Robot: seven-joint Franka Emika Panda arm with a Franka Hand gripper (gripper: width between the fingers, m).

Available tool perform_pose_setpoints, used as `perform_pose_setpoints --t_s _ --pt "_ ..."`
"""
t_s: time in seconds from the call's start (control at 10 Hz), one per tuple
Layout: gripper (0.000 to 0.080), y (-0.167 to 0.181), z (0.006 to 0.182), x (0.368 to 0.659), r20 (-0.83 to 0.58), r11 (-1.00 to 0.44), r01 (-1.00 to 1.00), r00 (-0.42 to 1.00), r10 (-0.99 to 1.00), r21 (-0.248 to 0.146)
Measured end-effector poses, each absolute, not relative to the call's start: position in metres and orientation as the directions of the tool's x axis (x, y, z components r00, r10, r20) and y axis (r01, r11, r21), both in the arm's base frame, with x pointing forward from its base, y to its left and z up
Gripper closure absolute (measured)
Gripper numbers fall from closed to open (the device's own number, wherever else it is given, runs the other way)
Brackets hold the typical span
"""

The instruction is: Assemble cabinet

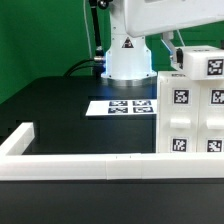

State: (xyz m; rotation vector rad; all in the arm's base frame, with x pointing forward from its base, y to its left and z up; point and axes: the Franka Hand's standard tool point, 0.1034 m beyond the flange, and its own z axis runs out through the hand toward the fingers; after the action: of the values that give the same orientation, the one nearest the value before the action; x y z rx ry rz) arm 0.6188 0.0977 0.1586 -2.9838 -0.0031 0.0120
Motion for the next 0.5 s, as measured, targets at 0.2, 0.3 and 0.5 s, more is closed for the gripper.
perform_pose_setpoints --t_s 0.2,0.3,0.5 --pt "0.0248 0.0991 0.1583 0.6185 -0.028 -0.980 -0.127 0.992 -0.124 -0.152" --pt "0.0248 0.0988 0.1582 0.6185 -0.038 -0.970 -0.193 0.981 -0.189 -0.150" --pt "0.0247 0.0980 0.1575 0.6187 -0.057 -0.861 -0.488 0.872 -0.485 -0.144"
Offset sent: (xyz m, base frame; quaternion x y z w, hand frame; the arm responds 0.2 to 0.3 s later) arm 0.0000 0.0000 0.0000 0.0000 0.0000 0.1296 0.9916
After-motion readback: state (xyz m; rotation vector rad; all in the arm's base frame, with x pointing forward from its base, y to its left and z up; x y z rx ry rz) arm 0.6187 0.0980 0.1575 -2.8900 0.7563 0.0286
